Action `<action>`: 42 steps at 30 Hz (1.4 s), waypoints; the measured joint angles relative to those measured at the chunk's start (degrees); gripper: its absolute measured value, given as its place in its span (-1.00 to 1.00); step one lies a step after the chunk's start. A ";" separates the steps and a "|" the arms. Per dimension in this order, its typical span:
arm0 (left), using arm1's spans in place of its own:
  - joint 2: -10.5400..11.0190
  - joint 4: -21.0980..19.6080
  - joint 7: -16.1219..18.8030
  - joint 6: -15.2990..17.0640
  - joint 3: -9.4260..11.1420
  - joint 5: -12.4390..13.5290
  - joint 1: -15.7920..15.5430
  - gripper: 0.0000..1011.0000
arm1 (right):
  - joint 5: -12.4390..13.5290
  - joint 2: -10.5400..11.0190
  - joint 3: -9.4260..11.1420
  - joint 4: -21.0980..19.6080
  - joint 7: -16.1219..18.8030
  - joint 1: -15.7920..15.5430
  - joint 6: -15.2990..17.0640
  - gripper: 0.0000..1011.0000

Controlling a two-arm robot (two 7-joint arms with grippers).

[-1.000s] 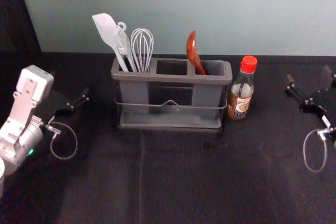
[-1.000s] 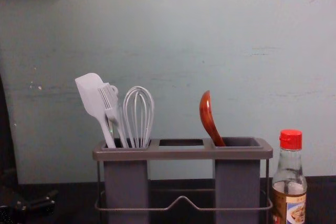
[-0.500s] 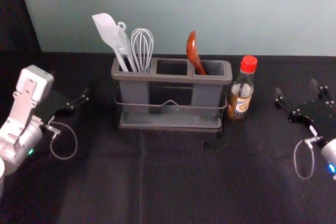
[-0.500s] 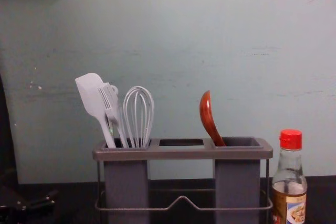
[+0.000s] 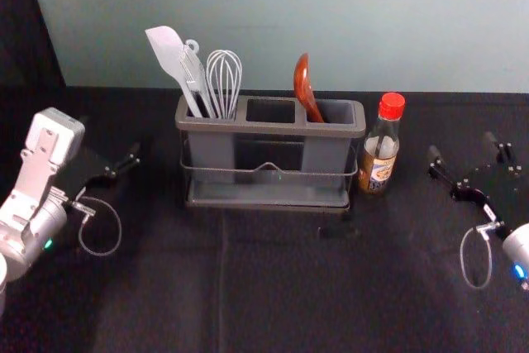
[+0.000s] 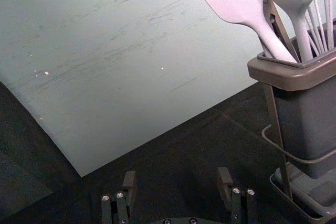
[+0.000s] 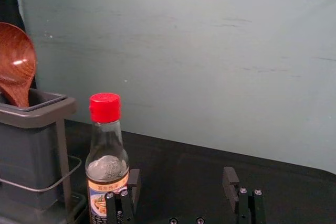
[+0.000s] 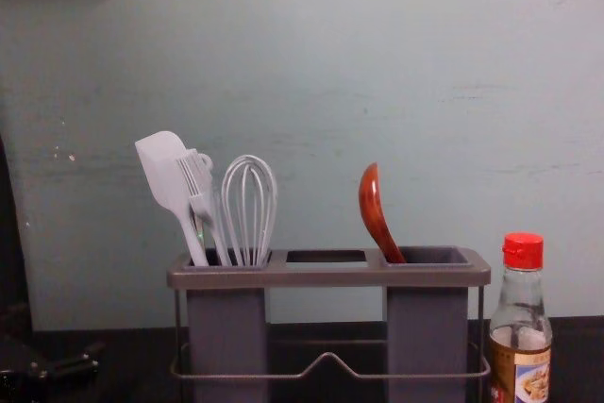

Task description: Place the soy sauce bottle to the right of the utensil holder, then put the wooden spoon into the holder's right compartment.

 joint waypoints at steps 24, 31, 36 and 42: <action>0.00 0.00 0.00 0.00 0.00 0.00 0.00 0.99 | 1.21 0.38 -2.24 0.14 4.71 -2.12 -2.62 0.98; 0.00 0.00 0.00 0.00 0.00 0.00 0.00 0.99 | 1.33 0.44 -2.35 0.43 4.93 -2.01 -2.80 0.98; 0.00 0.00 0.00 0.00 0.00 0.00 0.00 0.99 | 1.33 0.42 -2.31 0.35 4.90 -2.03 -2.79 0.98; 0.00 0.00 0.00 0.00 0.00 0.00 0.00 0.99 | 1.31 0.39 -2.27 0.28 4.85 -2.06 -2.78 0.98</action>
